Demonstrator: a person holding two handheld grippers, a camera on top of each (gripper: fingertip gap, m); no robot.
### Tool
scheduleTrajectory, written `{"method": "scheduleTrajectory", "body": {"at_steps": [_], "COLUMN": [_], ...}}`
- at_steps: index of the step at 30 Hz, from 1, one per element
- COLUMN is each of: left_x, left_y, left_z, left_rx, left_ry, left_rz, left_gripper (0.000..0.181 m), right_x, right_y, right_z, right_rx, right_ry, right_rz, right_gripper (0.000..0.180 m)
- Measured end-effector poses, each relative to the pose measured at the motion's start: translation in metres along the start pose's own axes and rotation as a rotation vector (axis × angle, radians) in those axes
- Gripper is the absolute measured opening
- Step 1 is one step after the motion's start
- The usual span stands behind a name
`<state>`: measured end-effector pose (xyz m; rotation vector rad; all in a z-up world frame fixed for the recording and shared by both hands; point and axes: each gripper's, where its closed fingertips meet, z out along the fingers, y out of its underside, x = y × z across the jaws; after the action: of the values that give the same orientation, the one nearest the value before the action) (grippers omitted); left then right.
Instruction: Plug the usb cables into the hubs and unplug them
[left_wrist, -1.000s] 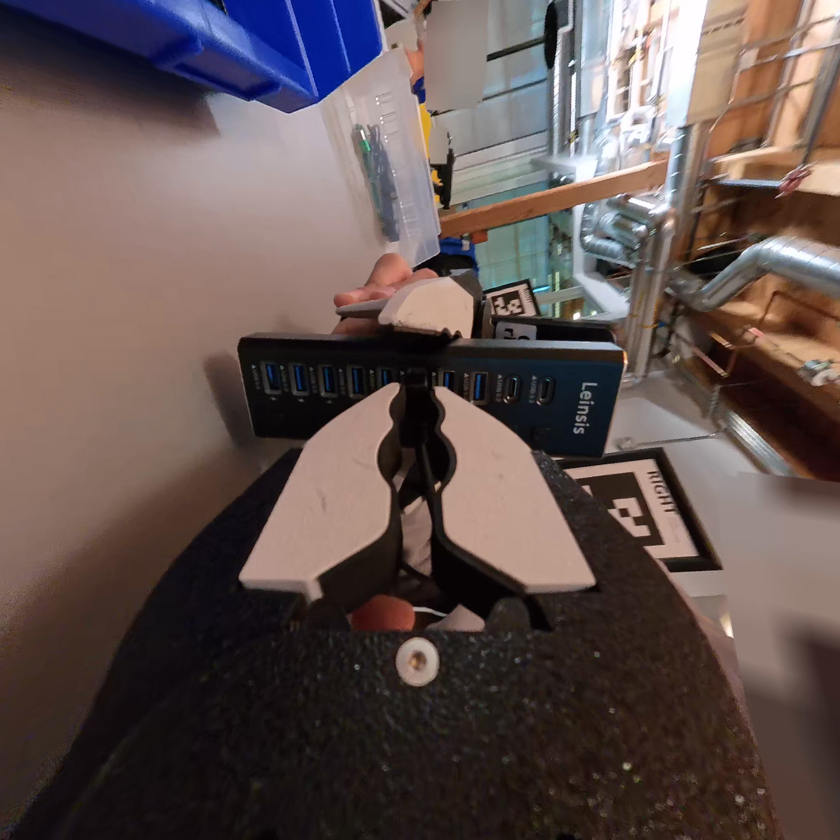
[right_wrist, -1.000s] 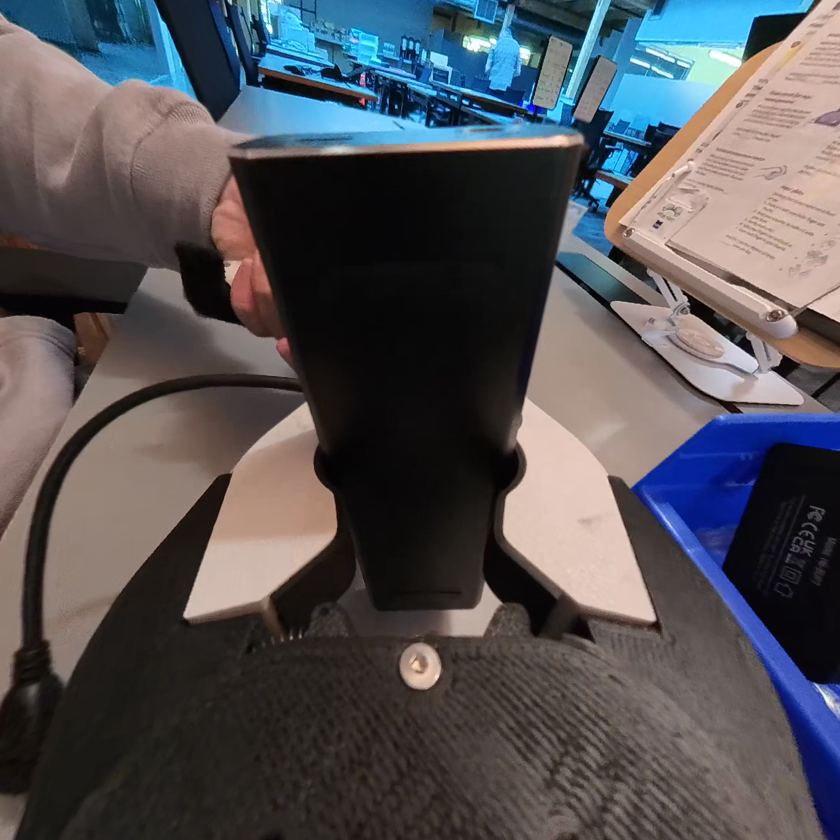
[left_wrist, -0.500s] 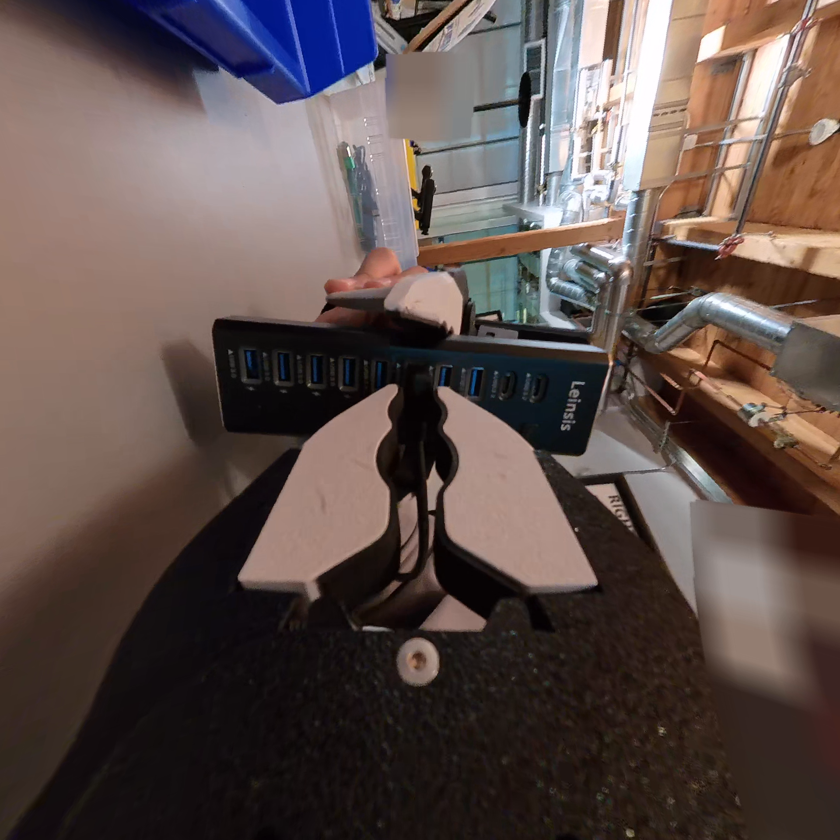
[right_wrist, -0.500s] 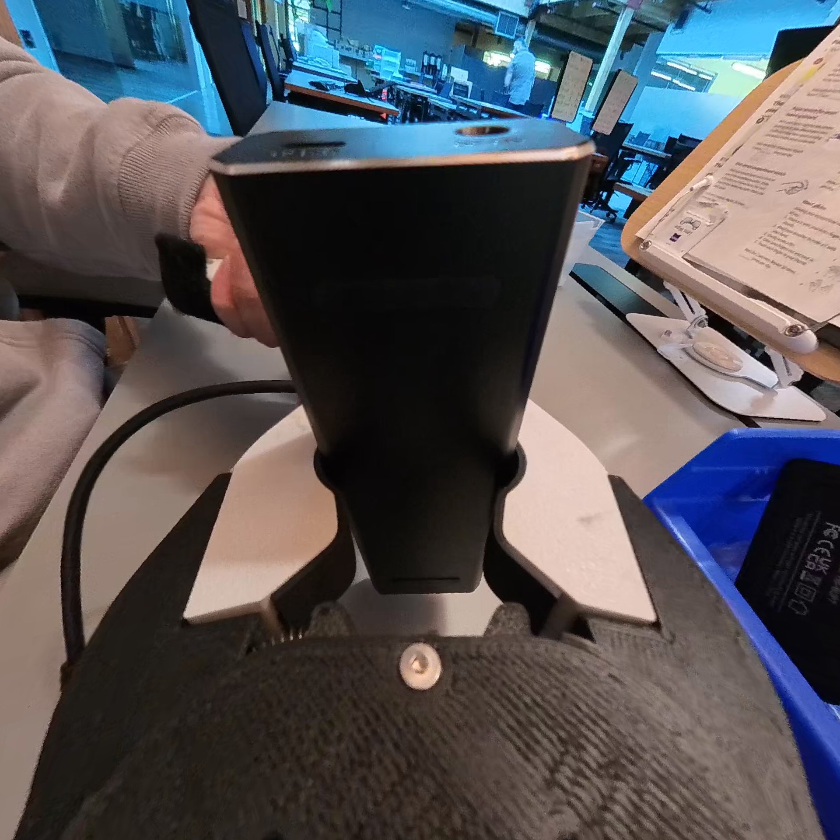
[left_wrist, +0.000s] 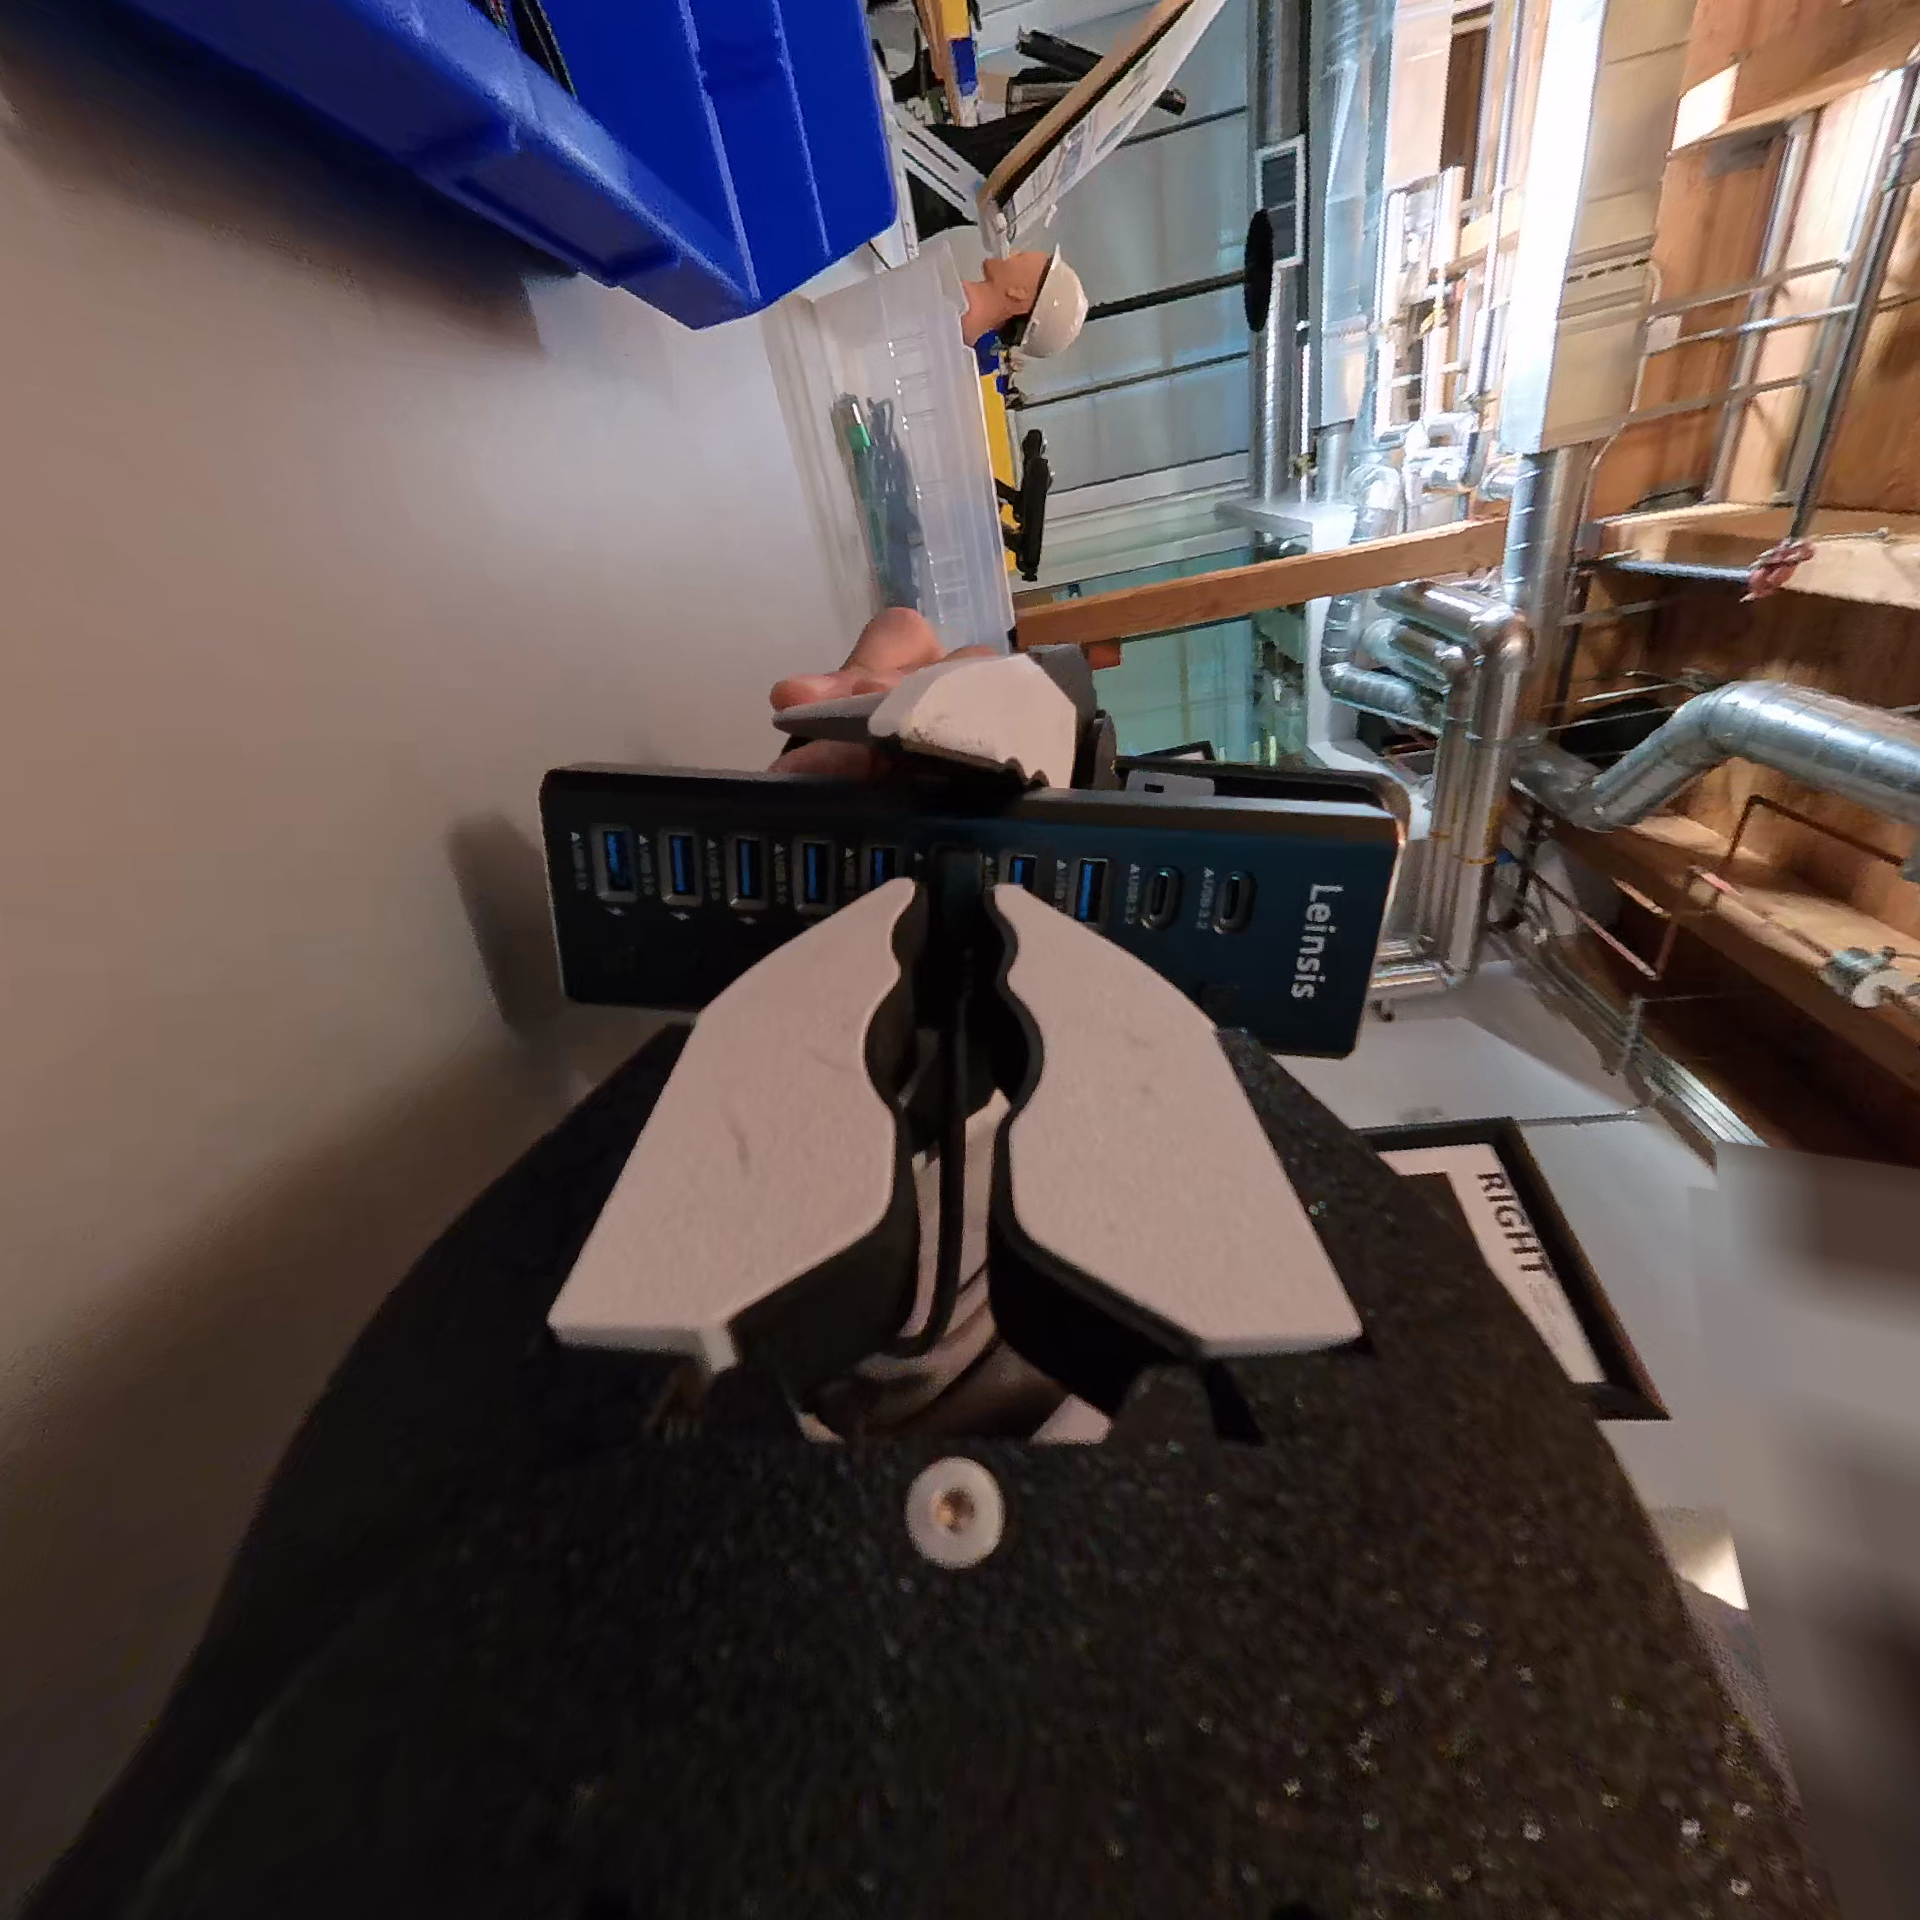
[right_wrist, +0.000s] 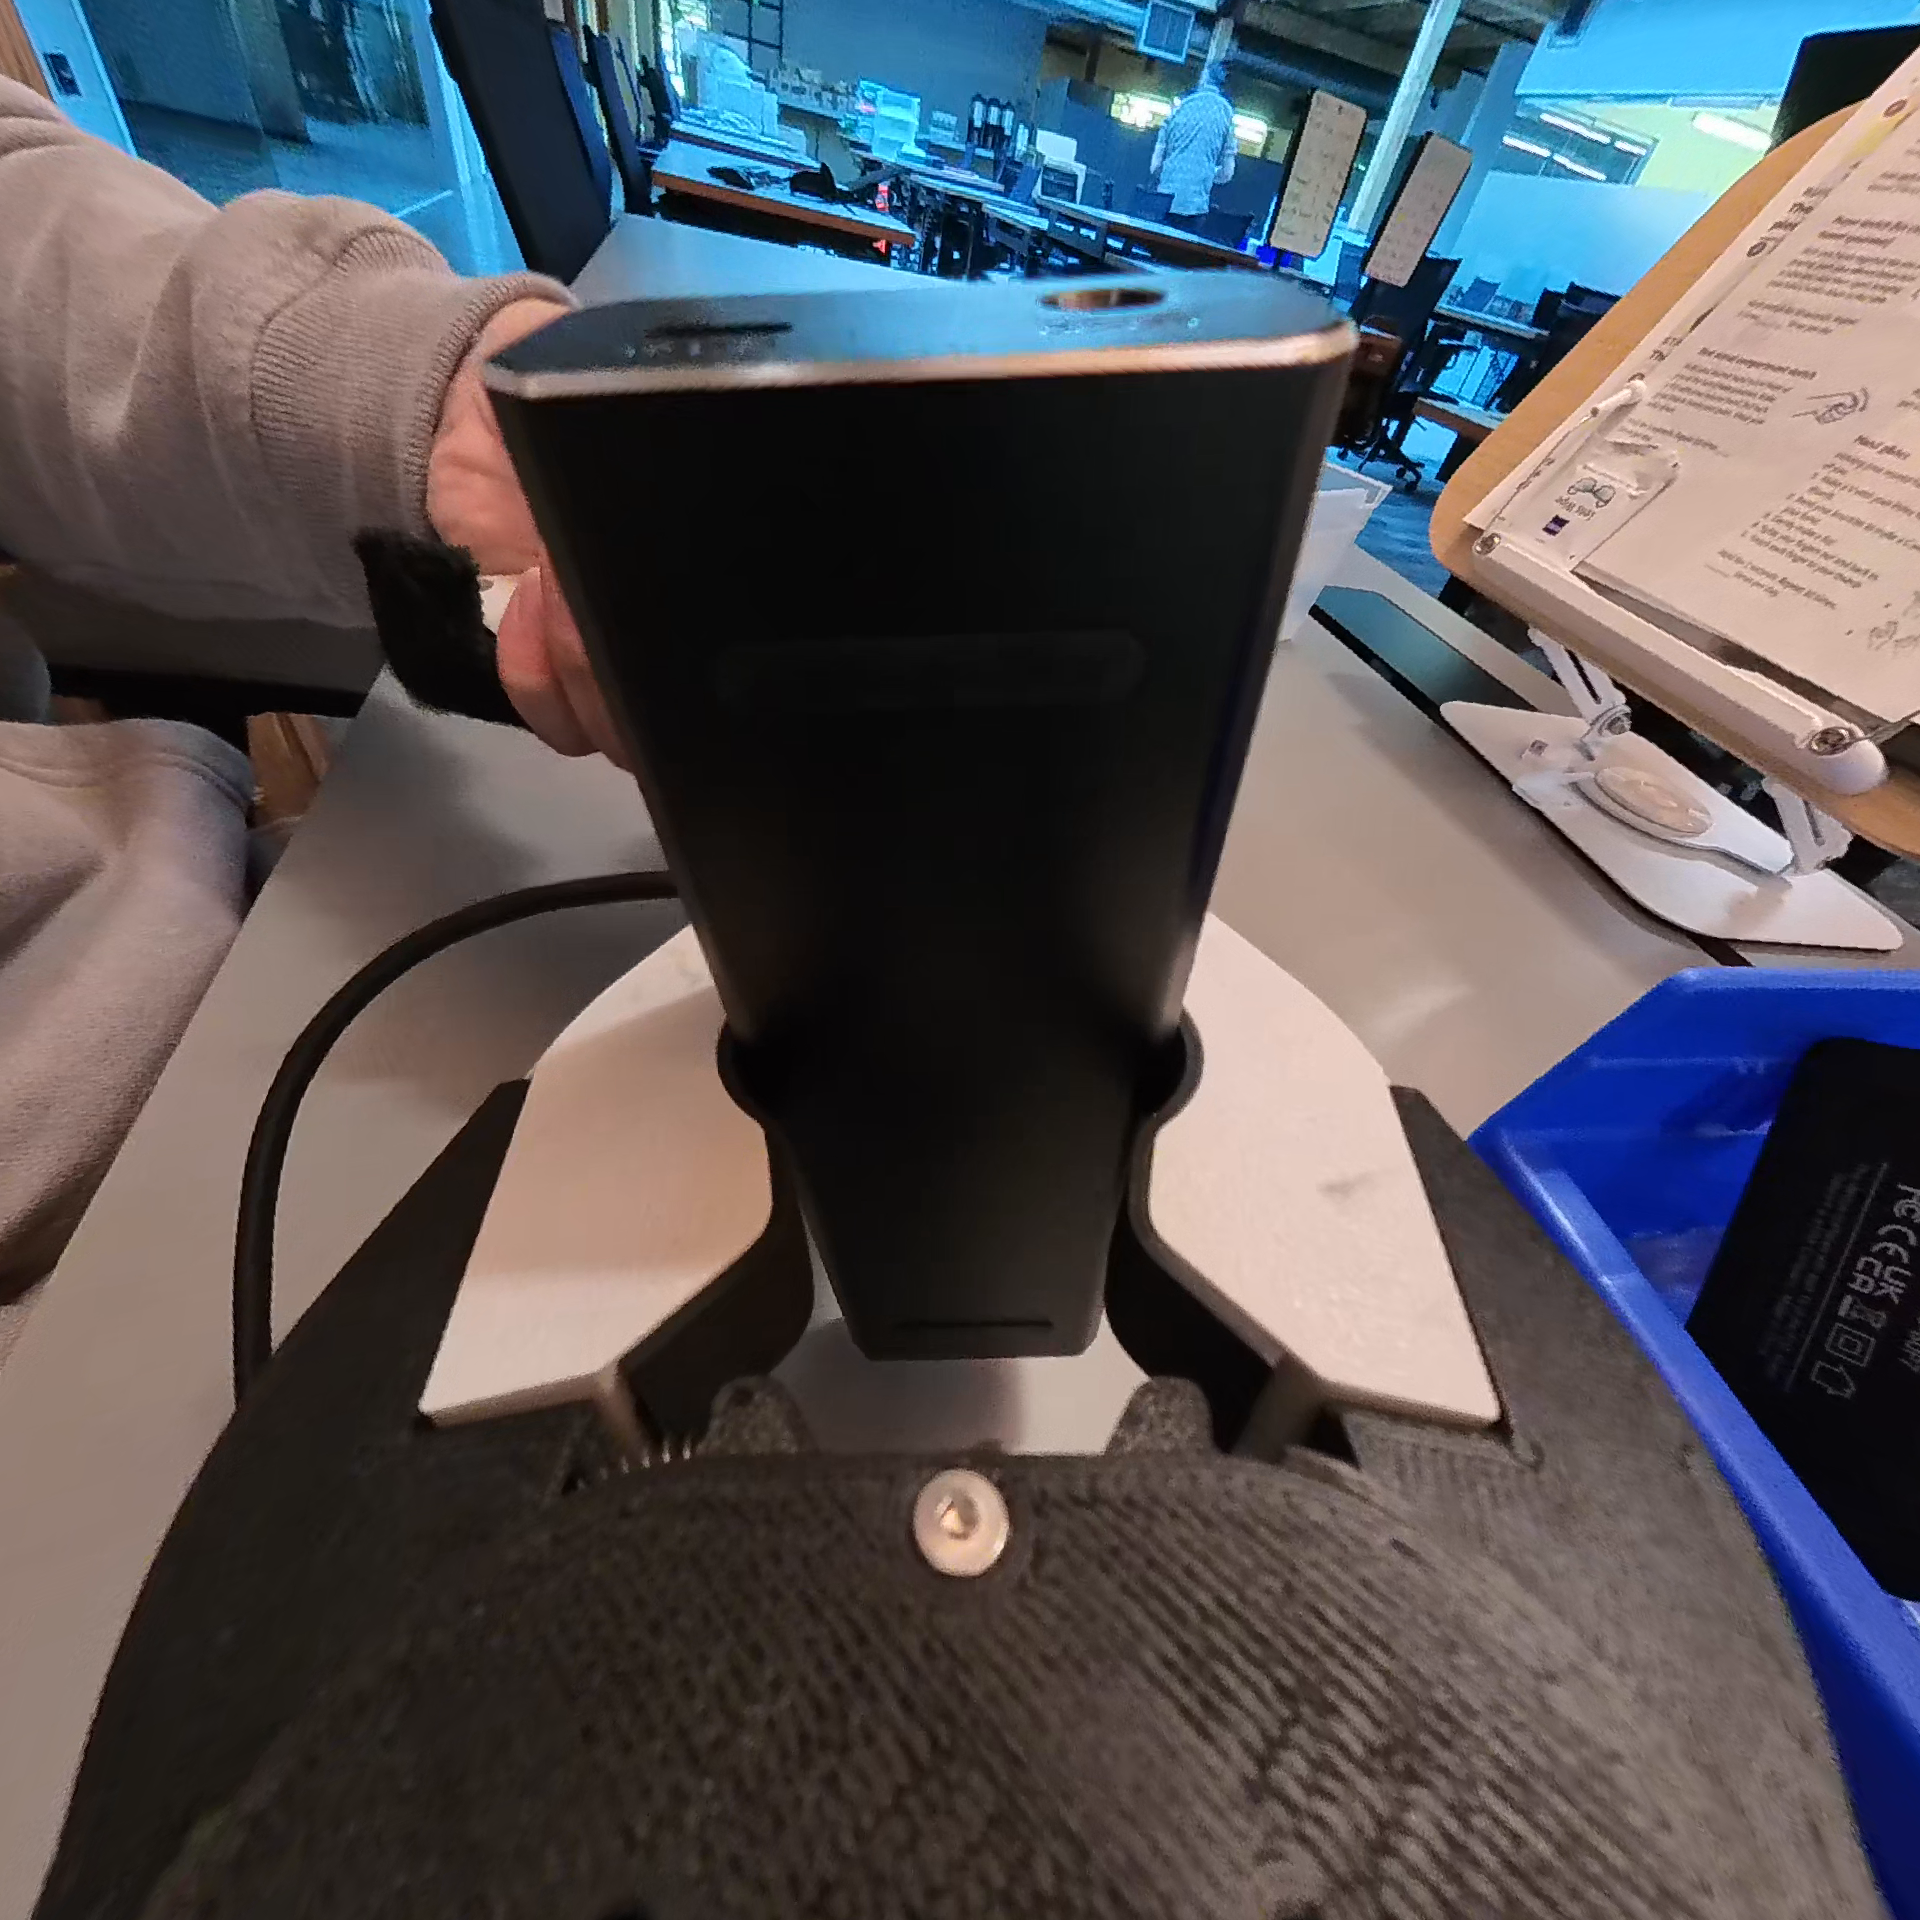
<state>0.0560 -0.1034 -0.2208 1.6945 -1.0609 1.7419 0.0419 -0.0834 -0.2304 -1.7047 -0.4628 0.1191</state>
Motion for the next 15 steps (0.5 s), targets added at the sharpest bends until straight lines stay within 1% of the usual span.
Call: {"method": "scheduleTrajectory", "body": {"at_steps": [5, 9, 11, 15], "left_x": [-0.0009, -0.0038, -0.0052, -0.0078], "left_y": [0.0014, 0.0039, 0.0055, 0.0057], "left_z": [0.0002, 0.0004, -0.0009, -0.002], "left_rx": [-0.026, -0.028, -0.046, -0.042], "left_ry": [-0.022, -0.008, 0.003, 0.022], "left_rz": [0.075, 0.047, 0.039, 0.013], "left_gripper": [0.008, 0.008, 0.008, 0.008], "right_x": [0.0008, -0.0012, -0.0032, -0.0038], "right_y": [-0.0006, 0.0014, 0.0003, 0.002], "right_z": [0.0001, 0.0021, 0.0031, 0.0055], "right_rx": [0.014, 0.014, 0.041, 0.031], "right_ry": [0.01, -0.011, -0.025, -0.023], "right_rz": [-0.005, 0.016, 0.04, 0.03], "right_gripper": [0.073, 0.073, 0.073, 0.073]}}
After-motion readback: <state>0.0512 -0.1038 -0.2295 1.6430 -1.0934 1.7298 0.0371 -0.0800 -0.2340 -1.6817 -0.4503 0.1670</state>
